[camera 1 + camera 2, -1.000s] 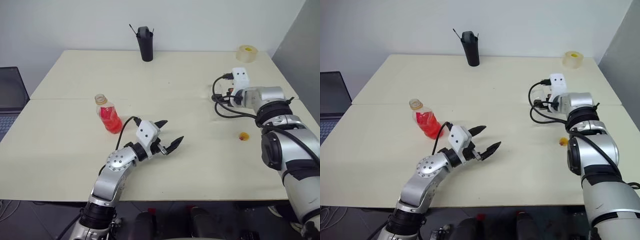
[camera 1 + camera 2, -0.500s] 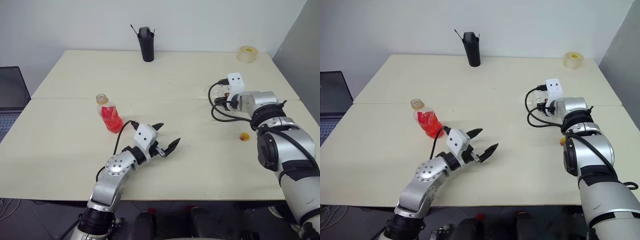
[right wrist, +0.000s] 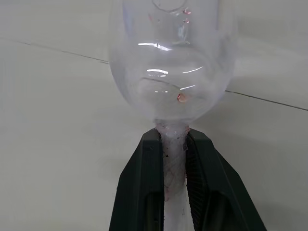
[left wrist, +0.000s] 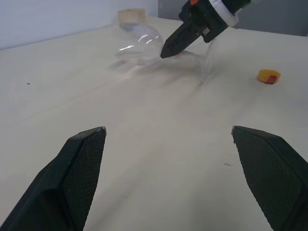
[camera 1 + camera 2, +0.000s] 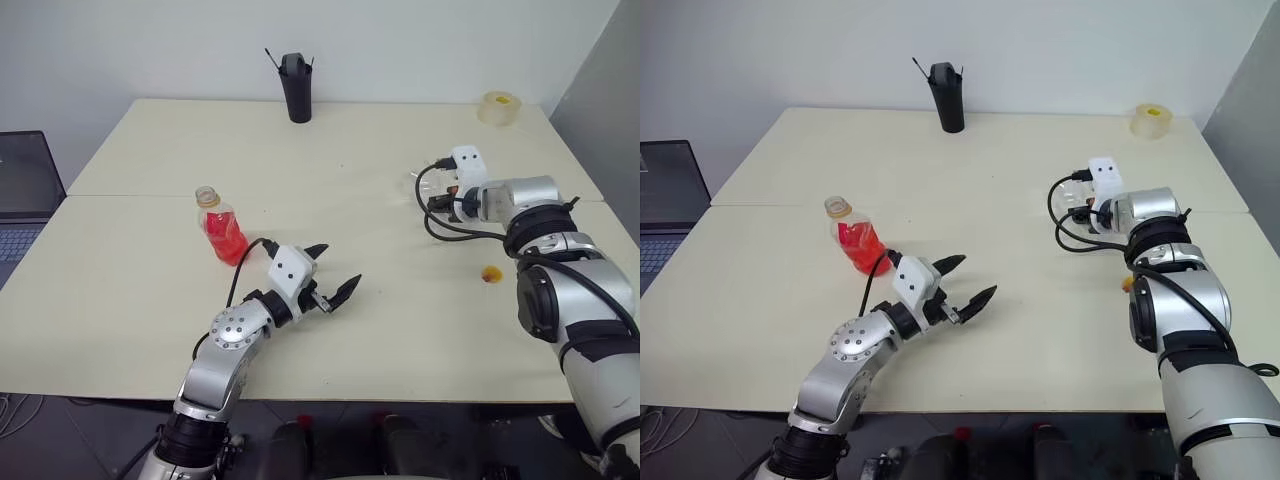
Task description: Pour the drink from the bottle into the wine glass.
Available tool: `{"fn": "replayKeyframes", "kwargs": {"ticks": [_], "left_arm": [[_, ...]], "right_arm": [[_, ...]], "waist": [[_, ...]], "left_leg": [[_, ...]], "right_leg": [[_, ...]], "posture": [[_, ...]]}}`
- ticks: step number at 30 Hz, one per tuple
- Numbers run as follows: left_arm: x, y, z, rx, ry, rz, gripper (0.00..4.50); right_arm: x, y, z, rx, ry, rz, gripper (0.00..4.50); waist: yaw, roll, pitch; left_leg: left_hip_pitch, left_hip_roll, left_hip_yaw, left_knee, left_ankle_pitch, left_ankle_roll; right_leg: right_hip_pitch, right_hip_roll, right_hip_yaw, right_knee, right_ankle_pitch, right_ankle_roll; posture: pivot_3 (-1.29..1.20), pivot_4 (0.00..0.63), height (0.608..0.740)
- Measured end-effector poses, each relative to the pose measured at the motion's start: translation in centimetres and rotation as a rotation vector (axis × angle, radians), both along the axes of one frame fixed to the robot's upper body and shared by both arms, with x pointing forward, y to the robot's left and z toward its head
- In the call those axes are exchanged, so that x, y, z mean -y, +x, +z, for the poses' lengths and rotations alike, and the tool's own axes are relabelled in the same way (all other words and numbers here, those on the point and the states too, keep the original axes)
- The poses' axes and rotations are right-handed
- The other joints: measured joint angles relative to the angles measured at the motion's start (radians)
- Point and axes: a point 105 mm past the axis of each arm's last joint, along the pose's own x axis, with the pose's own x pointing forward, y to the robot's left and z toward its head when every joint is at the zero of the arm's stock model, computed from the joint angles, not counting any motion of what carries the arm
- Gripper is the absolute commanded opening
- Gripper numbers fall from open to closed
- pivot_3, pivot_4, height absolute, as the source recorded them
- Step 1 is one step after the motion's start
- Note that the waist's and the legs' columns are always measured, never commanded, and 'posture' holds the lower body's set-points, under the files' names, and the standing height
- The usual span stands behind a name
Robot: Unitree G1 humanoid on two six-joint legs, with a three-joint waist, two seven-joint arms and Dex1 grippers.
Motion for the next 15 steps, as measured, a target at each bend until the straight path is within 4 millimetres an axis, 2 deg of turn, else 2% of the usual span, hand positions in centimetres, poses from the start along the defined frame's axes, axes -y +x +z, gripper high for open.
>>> {"fn": "replayKeyframes", "kwargs": {"ticks": [3, 5, 7, 11, 15], "left_arm": [[0.1, 0.2, 0.4, 0.013, 0.000, -0.003, 4.50], [0.1, 0.2, 0.5, 0.015, 0.001, -0.004, 4.50], [0.1, 0.3, 0.6, 0.017, 0.002, -0.006, 4.50], [0.3, 0.8, 0.8, 0.023, 0.007, -0.012, 4.50], [0.4, 1.2, 1.0, 0.027, 0.014, -0.021, 4.50]], "right_arm": [[-0.7, 0.2, 3.2, 0.160, 0.069, 0.039, 0.32], [-1.3, -0.3, 5.4, 0.307, 0.113, 0.073, 0.31], [-2.3, -1.1, 6.3, 0.398, 0.139, 0.102, 0.31], [-4.3, -3.1, 6.7, 0.522, 0.205, 0.143, 0.31], [-6.2, -5.0, 5.7, 0.607, 0.228, 0.170, 0.30]], "waist": [[0.000, 0.000, 0.000], [0.001, 0.000, 0.000], [0.000, 0.000, 0.000], [0.000, 0.000, 0.000], [0.000, 0.000, 0.000]], "left_leg": [[0.000, 0.000, 0.000, -0.001, 0.000, 0.000], [0.000, 0.001, -0.001, -0.001, 0.000, 0.000], [0.000, 0.001, -0.001, 0.000, 0.000, 0.000], [0.000, 0.001, -0.002, 0.000, 0.000, 0.000], [0.000, 0.001, -0.001, 0.000, 0.000, 0.000]], "right_leg": [[0.000, 0.000, 0.000, 0.000, 0.000, 0.000], [0.000, 0.000, -0.001, 0.000, 0.000, 0.000], [0.000, 0.000, -0.001, 0.000, 0.000, 0.000], [0.000, 0.000, -0.001, 0.001, 0.000, 0.000], [0.000, 0.000, -0.001, 0.001, 0.000, 0.000]], "posture": [[0.00, 0.150, 0.740], [0.00, 0.150, 0.740], [0.00, 0.150, 0.740], [0.00, 0.150, 0.740], [0.00, 0.150, 0.740]]}}
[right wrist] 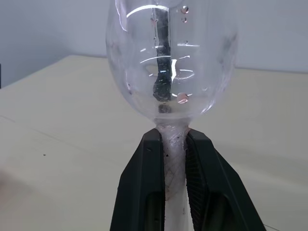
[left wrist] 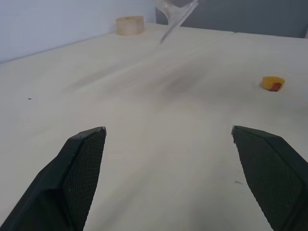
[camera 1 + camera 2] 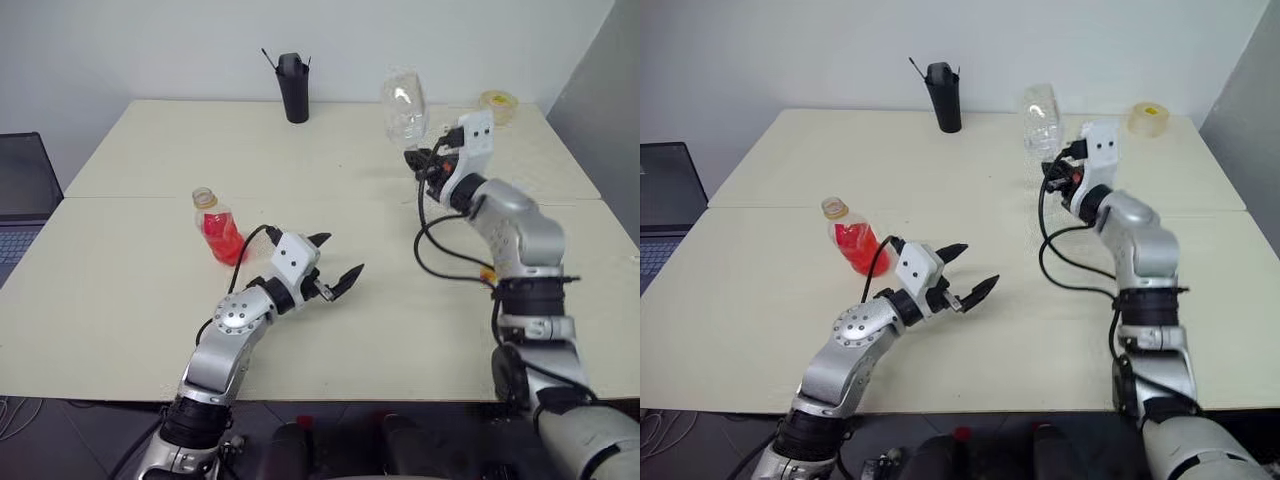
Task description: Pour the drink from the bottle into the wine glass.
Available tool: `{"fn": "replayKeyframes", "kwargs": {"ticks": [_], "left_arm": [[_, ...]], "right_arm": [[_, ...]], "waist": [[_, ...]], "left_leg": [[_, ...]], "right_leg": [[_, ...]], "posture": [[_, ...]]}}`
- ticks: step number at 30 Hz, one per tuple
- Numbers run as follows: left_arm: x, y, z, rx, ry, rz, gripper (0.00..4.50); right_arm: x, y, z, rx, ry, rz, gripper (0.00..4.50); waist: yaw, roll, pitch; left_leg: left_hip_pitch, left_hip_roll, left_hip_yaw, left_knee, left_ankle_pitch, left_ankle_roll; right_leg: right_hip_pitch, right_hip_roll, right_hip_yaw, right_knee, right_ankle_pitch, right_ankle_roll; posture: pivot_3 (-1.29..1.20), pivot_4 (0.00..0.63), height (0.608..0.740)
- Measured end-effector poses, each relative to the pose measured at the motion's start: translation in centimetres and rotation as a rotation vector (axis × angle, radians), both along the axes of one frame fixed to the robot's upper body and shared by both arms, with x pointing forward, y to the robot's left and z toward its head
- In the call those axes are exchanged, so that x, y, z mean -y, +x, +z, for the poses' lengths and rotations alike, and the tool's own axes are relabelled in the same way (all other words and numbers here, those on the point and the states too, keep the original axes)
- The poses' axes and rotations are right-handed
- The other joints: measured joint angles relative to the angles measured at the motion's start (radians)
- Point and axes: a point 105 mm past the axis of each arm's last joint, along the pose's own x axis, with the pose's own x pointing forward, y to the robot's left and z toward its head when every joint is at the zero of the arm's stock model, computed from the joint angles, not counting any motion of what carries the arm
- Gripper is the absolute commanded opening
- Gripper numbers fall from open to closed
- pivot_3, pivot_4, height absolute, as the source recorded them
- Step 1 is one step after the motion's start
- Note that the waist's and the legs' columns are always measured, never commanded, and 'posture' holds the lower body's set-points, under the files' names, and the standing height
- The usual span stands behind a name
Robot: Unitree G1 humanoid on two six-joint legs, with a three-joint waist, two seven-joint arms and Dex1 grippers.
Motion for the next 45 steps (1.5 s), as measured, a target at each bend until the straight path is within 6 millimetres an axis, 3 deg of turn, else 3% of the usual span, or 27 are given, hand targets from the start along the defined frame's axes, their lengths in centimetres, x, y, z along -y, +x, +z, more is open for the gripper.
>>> {"fn": "replayKeyframes", "kwargs": {"ticks": [7, 13, 20, 24, 34, 45], "left_arm": [[-0.1, 0.4, -0.1, 0.000, 0.016, 0.008, 4.50], [-0.3, 0.6, -0.2, -0.010, 0.039, 0.014, 4.50], [-0.5, 0.6, -0.2, -0.017, 0.052, 0.016, 4.50], [-0.9, 0.6, -0.4, -0.022, 0.068, 0.023, 4.50], [-0.6, 0.2, -0.7, -0.027, 0.081, -0.003, 4.50], [-0.9, 0.7, -0.4, -0.009, 0.092, 0.001, 4.50]], "right_arm": [[-3.0, -2.6, -1.2, 0.131, -0.004, 0.016, 0.29], [-6.1, -4.1, -5.2, 0.127, -0.037, 0.046, 0.29], [-9.2, -2.9, -9.2, 0.070, -0.096, 0.043, 0.29], [-10.1, -2.6, -9.5, 0.090, -0.115, 0.052, 0.29], [-8.1, -3.9, -10.4, 0.096, -0.156, 0.081, 0.29], [-2.7, -5.3, -11.4, 0.051, -0.211, 0.039, 0.26]], "waist": [[-0.001, 0.000, 0.000], [-0.002, 0.000, 0.000], [-0.003, 0.000, 0.000], [-0.003, 0.000, -0.001], [0.002, -0.002, -0.002], [0.006, -0.003, -0.011]], "left_leg": [[0.000, 0.000, 0.000, 0.000, 0.000, 0.000], [0.001, 0.000, 0.000, 0.000, 0.000, -0.001], [0.001, 0.000, 0.000, 0.000, 0.001, -0.002], [0.002, 0.000, -0.001, 0.000, 0.001, -0.002], [0.002, -0.001, -0.001, 0.000, 0.001, -0.001], [0.003, -0.001, -0.003, 0.000, 0.000, 0.000]], "right_leg": [[0.000, 0.000, 0.000, 0.000, 0.000, 0.000], [0.000, 0.000, 0.000, 0.000, 0.000, 0.000], [0.000, 0.001, 0.000, 0.000, 0.000, 0.000], [0.001, 0.001, -0.001, 0.000, 0.000, 0.000], [0.003, 0.000, -0.001, -0.001, 0.000, 0.000], [0.005, 0.000, -0.002, -0.001, 0.000, 0.000]], "posture": [[0.00, 0.150, 0.740], [0.00, 0.150, 0.740], [0.00, 0.150, 0.740], [0.00, 0.150, 0.740], [0.00, 0.150, 0.740], [0.00, 0.150, 0.740]]}}
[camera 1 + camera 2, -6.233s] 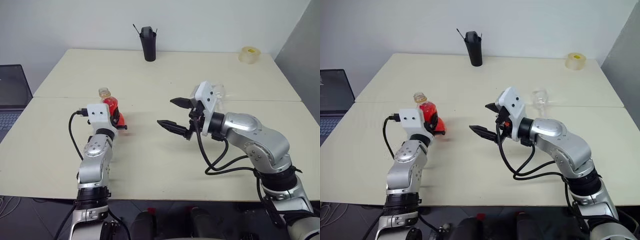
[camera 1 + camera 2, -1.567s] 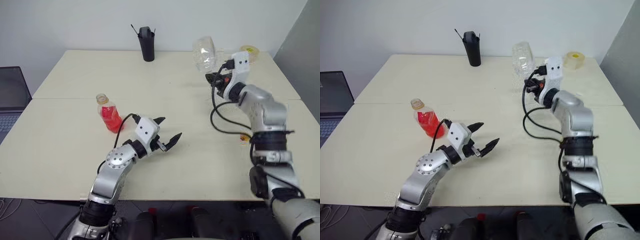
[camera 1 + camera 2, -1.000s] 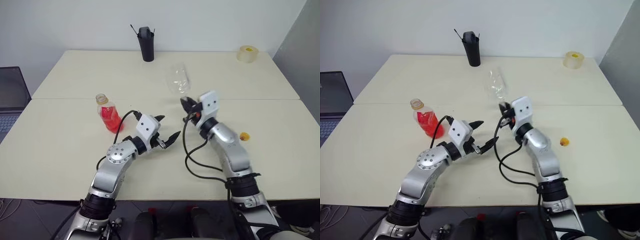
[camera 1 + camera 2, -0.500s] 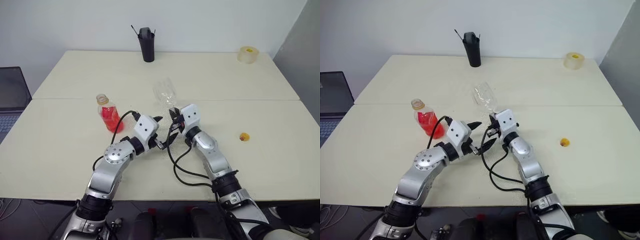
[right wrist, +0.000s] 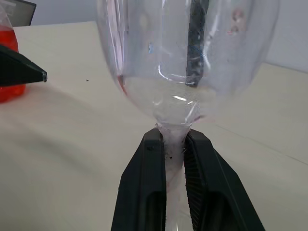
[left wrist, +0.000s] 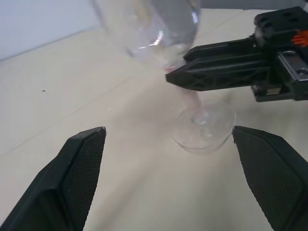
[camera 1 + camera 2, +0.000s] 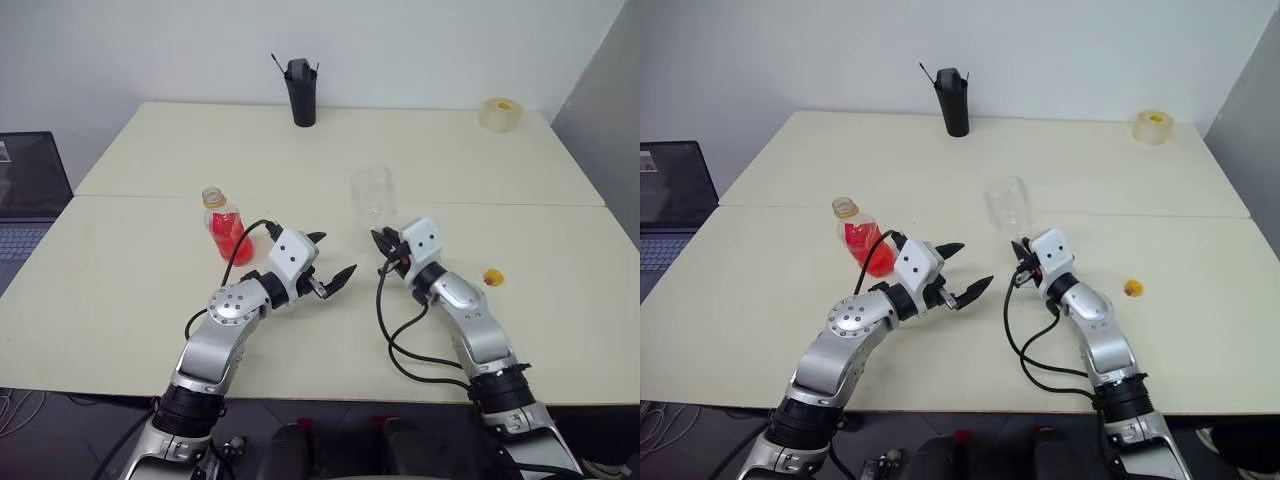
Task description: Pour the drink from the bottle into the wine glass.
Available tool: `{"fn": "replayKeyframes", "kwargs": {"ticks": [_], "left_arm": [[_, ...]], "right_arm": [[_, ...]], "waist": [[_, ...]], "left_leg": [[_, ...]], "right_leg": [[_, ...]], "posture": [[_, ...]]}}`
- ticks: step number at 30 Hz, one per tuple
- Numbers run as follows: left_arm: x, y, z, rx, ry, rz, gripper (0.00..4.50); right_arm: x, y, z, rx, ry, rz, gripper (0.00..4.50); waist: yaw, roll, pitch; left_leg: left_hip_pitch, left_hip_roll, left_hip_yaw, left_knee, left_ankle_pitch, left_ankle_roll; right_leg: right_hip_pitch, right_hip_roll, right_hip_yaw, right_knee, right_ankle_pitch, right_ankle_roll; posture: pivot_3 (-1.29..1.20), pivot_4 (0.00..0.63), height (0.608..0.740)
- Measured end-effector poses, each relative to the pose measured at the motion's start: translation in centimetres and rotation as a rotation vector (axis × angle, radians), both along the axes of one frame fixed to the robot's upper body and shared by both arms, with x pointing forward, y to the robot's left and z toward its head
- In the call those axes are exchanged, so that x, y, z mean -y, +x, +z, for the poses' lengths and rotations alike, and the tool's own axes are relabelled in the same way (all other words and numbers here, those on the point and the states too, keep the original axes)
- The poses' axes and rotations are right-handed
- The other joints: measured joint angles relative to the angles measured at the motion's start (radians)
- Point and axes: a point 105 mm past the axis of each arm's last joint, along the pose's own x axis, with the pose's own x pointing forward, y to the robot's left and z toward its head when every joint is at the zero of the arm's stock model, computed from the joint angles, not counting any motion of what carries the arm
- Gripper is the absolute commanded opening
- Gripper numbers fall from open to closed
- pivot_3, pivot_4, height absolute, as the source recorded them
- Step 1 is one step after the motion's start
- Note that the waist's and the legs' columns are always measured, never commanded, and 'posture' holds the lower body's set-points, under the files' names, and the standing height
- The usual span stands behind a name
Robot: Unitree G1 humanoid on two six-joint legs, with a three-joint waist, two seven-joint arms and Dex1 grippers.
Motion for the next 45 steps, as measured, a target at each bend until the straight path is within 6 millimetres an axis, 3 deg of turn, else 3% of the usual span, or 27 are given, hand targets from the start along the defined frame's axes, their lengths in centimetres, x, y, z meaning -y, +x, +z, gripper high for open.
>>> {"fn": "replayKeyframes", "kwargs": {"ticks": [8, 16, 21, 29, 36, 42, 45], "left_arm": [[0.1, 0.0, -0.2, -0.001, 0.005, -0.030, 4.50], [0.3, 0.3, 0.1, 0.009, 0.005, -0.046, 4.50], [0.0, 0.6, 2.0, 0.052, -0.025, -0.093, 4.50], [-1.7, -1.8, 1.7, -0.027, 0.041, -0.218, 4.50], [-3.7, -2.8, -0.5, -0.151, 0.035, -0.175, 4.50], [-3.7, -3.0, 0.3, -0.157, -0.021, -0.168, 4.50], [-4.3, -3.2, -0.2, -0.169, -0.030, -0.132, 4.50]], "right_arm": [[1.9, -0.8, -1.1, -0.035, -0.026, -0.041, 0.25], [1.5, -0.5, -0.5, -0.055, -0.017, -0.021, 0.24], [1.0, -0.9, 0.4, -0.097, -0.017, 0.049, 0.21], [-1.2, -2.0, 1.4, -0.132, -0.077, 0.190, 0.21], [-2.7, -2.2, 2.8, -0.111, -0.043, 0.272, 0.21], [-4.9, -2.0, 4.2, -0.042, 0.001, 0.336, 0.21], [-5.5, -1.6, 4.4, -0.009, 0.013, 0.334, 0.20]], "waist": [[0.001, 0.000, -0.001], [-0.001, 0.001, -0.001], [-0.003, 0.002, 0.000], [-0.007, 0.007, 0.005], [-0.005, 0.007, 0.009], [-0.005, 0.006, 0.011], [-0.006, 0.006, 0.011]], "left_leg": [[0.018, -0.001, -0.011, -0.004, -0.002, 0.003], [0.018, -0.001, -0.015, -0.004, -0.002, 0.003], [0.016, -0.001, -0.018, -0.004, -0.002, 0.003], [0.016, 0.000, -0.019, -0.012, 0.000, 0.000], [0.015, 0.000, -0.020, -0.012, 0.000, 0.000], [0.015, 0.000, -0.020, -0.012, 0.000, -0.001], [0.015, 0.000, -0.020, -0.013, 0.000, -0.001]], "right_leg": [[0.028, 0.002, -0.007, -0.016, 0.000, 0.000], [0.029, 0.001, -0.015, -0.016, 0.000, 0.000], [0.028, 0.001, -0.018, -0.016, -0.001, -0.001], [0.024, 0.000, -0.019, -0.015, -0.003, -0.004], [0.023, 0.000, -0.020, -0.015, -0.003, -0.004], [0.023, 0.000, -0.021, -0.015, -0.003, -0.004], [0.023, 0.000, -0.021, -0.015, -0.003, -0.005]], "posture": [[0.00, 0.150, 0.740], [0.00, 0.150, 0.740], [0.00, 0.150, 0.740], [0.00, 0.150, 0.740], [0.00, 0.150, 0.740], [0.00, 0.150, 0.740], [0.00, 0.150, 0.740]]}}
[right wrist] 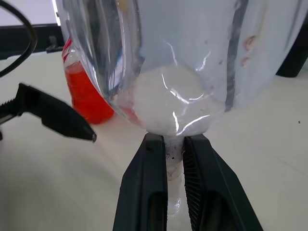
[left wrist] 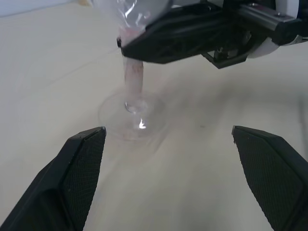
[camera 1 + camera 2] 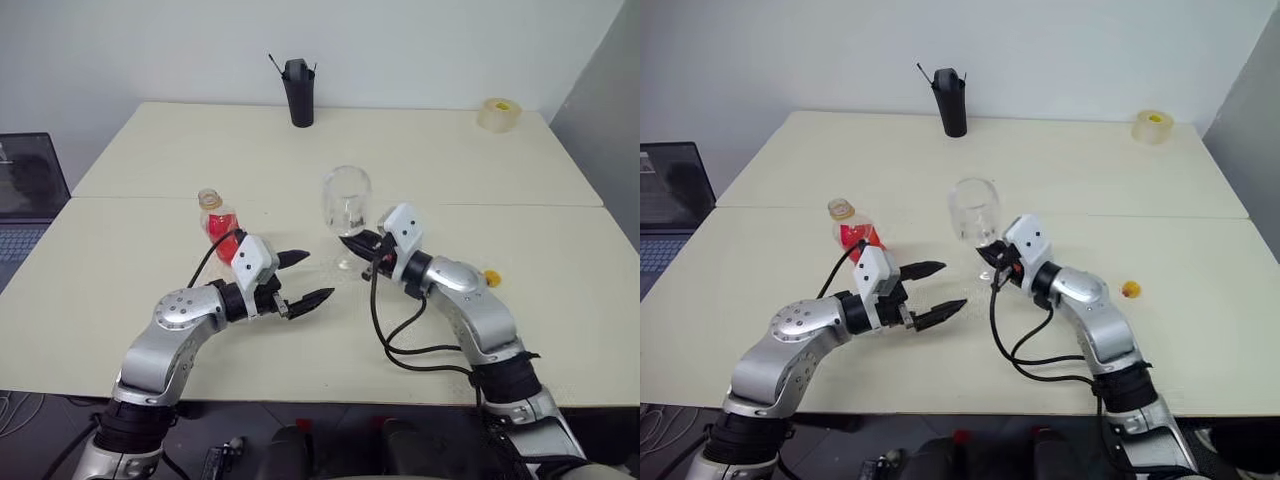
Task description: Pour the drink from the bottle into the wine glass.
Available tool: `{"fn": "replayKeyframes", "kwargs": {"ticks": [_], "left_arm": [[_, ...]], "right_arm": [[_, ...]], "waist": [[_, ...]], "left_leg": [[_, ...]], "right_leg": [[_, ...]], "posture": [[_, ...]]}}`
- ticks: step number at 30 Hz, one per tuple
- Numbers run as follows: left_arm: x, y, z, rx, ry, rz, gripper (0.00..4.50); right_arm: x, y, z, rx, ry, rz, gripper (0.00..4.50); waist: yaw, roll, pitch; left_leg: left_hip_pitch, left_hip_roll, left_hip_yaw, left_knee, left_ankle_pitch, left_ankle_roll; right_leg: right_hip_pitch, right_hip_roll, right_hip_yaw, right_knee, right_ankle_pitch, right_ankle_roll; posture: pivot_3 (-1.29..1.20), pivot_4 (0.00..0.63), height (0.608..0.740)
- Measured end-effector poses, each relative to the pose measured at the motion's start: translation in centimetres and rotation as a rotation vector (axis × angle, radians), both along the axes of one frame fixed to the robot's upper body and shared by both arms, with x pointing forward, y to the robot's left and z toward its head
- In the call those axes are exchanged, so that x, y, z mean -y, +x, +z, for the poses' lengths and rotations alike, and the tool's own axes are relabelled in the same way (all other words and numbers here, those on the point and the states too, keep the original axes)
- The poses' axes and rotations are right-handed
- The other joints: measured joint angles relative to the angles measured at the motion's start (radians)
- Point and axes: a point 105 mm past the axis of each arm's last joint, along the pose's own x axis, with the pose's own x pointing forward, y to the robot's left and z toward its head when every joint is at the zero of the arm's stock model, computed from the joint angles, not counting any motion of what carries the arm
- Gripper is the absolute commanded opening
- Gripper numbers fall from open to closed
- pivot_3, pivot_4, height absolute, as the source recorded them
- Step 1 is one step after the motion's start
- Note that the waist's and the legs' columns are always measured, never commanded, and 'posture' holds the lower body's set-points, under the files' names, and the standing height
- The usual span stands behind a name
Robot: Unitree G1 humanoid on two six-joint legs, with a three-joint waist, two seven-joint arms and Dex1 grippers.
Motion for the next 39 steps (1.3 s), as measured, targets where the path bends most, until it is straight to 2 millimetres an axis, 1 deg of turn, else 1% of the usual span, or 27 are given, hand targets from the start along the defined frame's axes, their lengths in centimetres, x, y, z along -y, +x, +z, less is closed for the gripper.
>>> {"fn": "replayKeyframes", "kwargs": {"ticks": [2, 5, 8, 15, 18, 20, 21, 25, 28, 29, 30, 31, 35, 39], "left_arm": [[-0.3, -0.1, -0.3, -0.010, -0.001, 0.014, 4.50], [-0.6, 0.2, 0.0, 0.006, -0.006, 0.044, 4.50], [-0.6, 0.3, 0.0, 0.012, -0.014, 0.058, 4.50], [0.3, 0.2, -0.1, 0.023, -0.023, 0.037, 4.50], [0.3, 0.2, -0.2, 0.027, -0.024, 0.038, 4.50], [0.3, 0.3, -0.2, 0.034, -0.024, 0.038, 4.50], [0.3, 0.3, -0.2, 0.035, -0.022, 0.040, 4.50], [0.2, 0.8, -0.2, 0.042, -0.020, 0.051, 4.50], [0.3, 1.0, -0.2, 0.053, -0.024, 0.052, 4.50], [0.3, 1.0, -0.2, 0.057, -0.022, 0.051, 4.50], [0.3, 1.0, -0.2, 0.060, -0.019, 0.052, 4.50], [0.3, 1.0, -0.2, 0.062, -0.016, 0.054, 4.50], [0.0, 1.2, -0.8, 0.045, -0.012, 0.067, 4.50], [-0.7, 0.9, -1.6, 0.019, -0.015, 0.100, 4.50]], "right_arm": [[-0.3, -0.1, -0.8, -0.011, -0.020, 0.005, 0.20], [-0.6, -0.7, -2.4, -0.057, -0.032, 0.022, 0.20], [-0.9, -1.3, -3.6, -0.100, -0.050, 0.042, 0.20], [-0.9, -1.2, -3.5, -0.147, -0.021, 0.023, 0.20], [-0.8, -1.3, -3.5, -0.155, -0.020, 0.023, 0.20], [-0.8, -1.3, -3.5, -0.153, -0.026, 0.021, 0.94], [-0.7, -1.3, -3.5, -0.152, -0.030, 0.018, 1.15], [-0.4, -1.3, -3.7, -0.156, -0.039, 0.013, 2.57], [-0.3, -1.4, -3.4, -0.143, -0.041, 0.016, 3.58], [-0.3, -1.5, -3.2, -0.136, -0.042, 0.018, 4.01], [-0.3, -1.5, -3.1, -0.132, -0.042, 0.020, 4.36], [-0.3, -1.6, -3.0, -0.128, -0.044, 0.021, 4.46], [0.4, -2.0, -2.9, -0.128, -0.068, 0.028, 4.46], [2.2, -3.5, -3.1, -0.154, -0.140, 0.075, 4.46]], "waist": [[0.000, 0.000, 0.000], [0.003, 0.000, 0.000], [0.003, 0.000, 0.000], [0.002, 0.000, 0.000], [0.002, 0.000, 0.000], [0.002, 0.000, 0.000], [0.002, 0.000, 0.000], [0.002, 0.000, 0.000], [0.002, 0.000, 0.000], [0.002, 0.000, 0.000], [0.002, 0.000, 0.000], [0.002, 0.000, 0.000], [0.002, 0.000, 0.000], [0.002, 0.000, 0.000]], "left_leg": [[0.000, 0.000, 0.000, 0.000, 0.000, 0.000], [-0.001, 0.000, 0.000, 0.000, 0.000, 0.000], [-0.001, 0.000, 0.000, 0.000, 0.000, 0.000], [0.000, 0.000, 0.000, 0.000, 0.000, 0.000], [0.000, 0.000, 0.000, 0.000, 0.000, 0.000], [0.000, 0.000, 0.000, 0.000, 0.000, 0.000], [0.000, 0.000, 0.000, 0.000, 0.000, 0.000], [0.000, 0.000, 0.000, 0.000, 0.000, 0.000], [-0.001, 0.000, 0.000, 0.000, 0.000, 0.000], [-0.001, 0.000, 0.000, 0.000, 0.000, 0.000], [0.000, 0.000, 0.000, 0.000, 0.000, 0.000], [0.000, 0.000, 0.000, 0.000, 0.000, 0.000], [-0.001, 0.000, 0.000, 0.000, 0.000, 0.000], [-0.001, -0.001, 0.000, 0.000, 0.000, 0.000]], "right_leg": [[0.000, 0.000, 0.000, 0.000, 0.000, 0.000], [0.000, -0.001, 0.000, 0.000, 0.000, 0.000], [0.000, -0.001, 0.000, 0.000, 0.000, 0.000], [0.000, 0.000, 0.000, 0.000, 0.000, 0.000], [0.000, 0.000, 0.000, 0.000, 0.000, 0.000], [0.000, 0.000, 0.000, 0.000, 0.000, 0.000], [0.000, 0.000, 0.000, 0.000, 0.000, 0.000], [0.000, 0.000, 0.000, 0.000, 0.000, 0.000], [0.000, 0.000, 0.000, 0.000, 0.000, 0.000], [0.000, 0.000, 0.000, 0.000, 0.000, 0.000], [0.000, 0.000, 0.000, 0.000, 0.000, 0.000], [0.000, 0.000, 0.000, 0.000, 0.000, 0.000], [0.000, 0.000, 0.000, 0.000, 0.000, 0.000], [0.000, -0.001, 0.000, -0.001, 0.000, 0.000]], "posture": [[0.00, 0.150, 0.740], [0.00, 0.150, 0.740], [0.00, 0.150, 0.740], [0.00, 0.150, 0.740], [0.00, 0.150, 0.740], [0.00, 0.150, 0.740], [0.00, 0.150, 0.740], [0.00, 0.150, 0.740], [0.00, 0.150, 0.740], [0.00, 0.150, 0.740], [0.00, 0.150, 0.740], [0.00, 0.150, 0.740], [0.00, 0.150, 0.740], [0.00, 0.150, 0.740]]}}
